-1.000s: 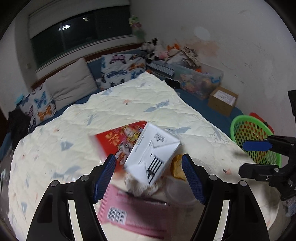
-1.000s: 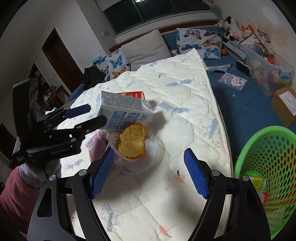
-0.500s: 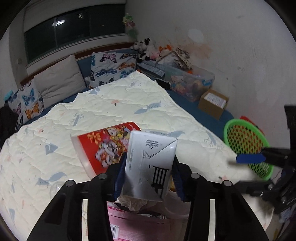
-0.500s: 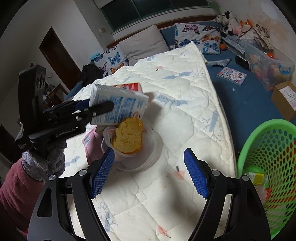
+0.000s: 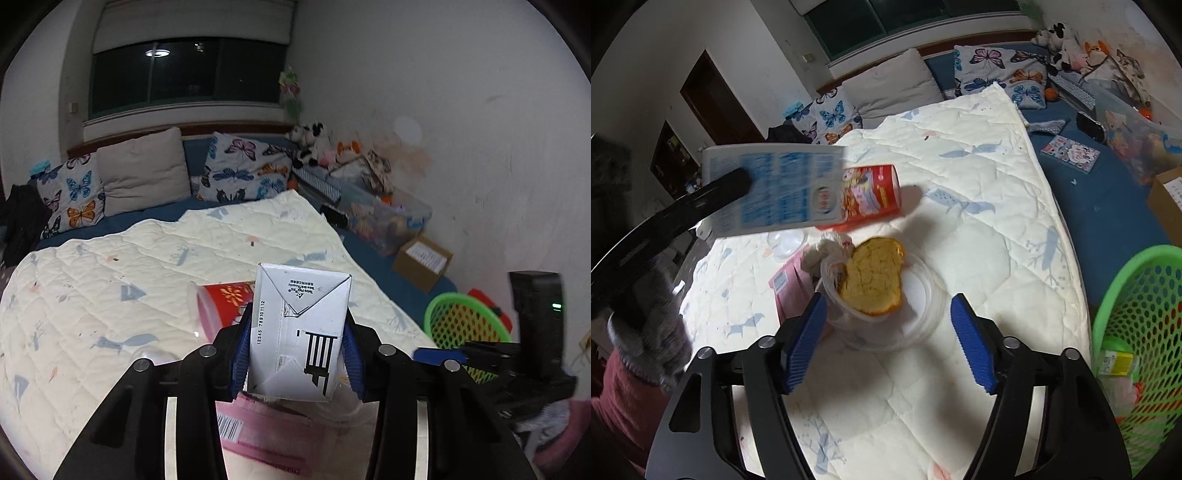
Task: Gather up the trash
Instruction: 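Grasp the white milk carton with the left gripper and lift it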
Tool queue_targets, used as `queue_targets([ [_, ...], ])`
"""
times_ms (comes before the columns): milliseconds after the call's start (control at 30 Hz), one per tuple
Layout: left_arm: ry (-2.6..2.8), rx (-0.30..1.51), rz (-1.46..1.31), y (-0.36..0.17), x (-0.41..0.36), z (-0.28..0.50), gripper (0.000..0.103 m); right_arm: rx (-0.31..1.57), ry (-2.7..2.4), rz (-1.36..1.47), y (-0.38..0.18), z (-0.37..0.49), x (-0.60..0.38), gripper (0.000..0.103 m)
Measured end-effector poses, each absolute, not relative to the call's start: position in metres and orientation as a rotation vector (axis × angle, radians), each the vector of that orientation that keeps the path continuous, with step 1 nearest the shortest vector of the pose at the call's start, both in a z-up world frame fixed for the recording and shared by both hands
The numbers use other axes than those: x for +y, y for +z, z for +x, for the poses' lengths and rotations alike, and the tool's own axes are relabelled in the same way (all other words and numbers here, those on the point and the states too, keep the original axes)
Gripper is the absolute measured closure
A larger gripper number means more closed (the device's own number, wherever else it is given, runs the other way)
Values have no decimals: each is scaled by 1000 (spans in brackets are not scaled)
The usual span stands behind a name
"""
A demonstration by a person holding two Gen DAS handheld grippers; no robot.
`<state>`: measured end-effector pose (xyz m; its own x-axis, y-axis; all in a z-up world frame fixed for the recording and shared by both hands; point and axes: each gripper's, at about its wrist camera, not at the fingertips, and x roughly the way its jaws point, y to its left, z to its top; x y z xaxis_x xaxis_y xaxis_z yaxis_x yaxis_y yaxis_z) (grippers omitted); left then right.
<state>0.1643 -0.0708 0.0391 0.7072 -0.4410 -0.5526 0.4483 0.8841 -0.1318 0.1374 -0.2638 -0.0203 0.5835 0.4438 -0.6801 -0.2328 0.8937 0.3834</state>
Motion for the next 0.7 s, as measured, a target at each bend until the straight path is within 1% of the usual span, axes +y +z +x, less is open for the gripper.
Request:
queue_targets([
  [200,-469,588,-33,46,-49,141,61,875,424,248,-25,161,-255,50],
  [467,-397,581,-53,46,-19,122,61,889,424,240,-31,166,-252,51],
  [700,-349,571,-81,45,-2,109,61,861,481,225,-16,151,-239,51],
])
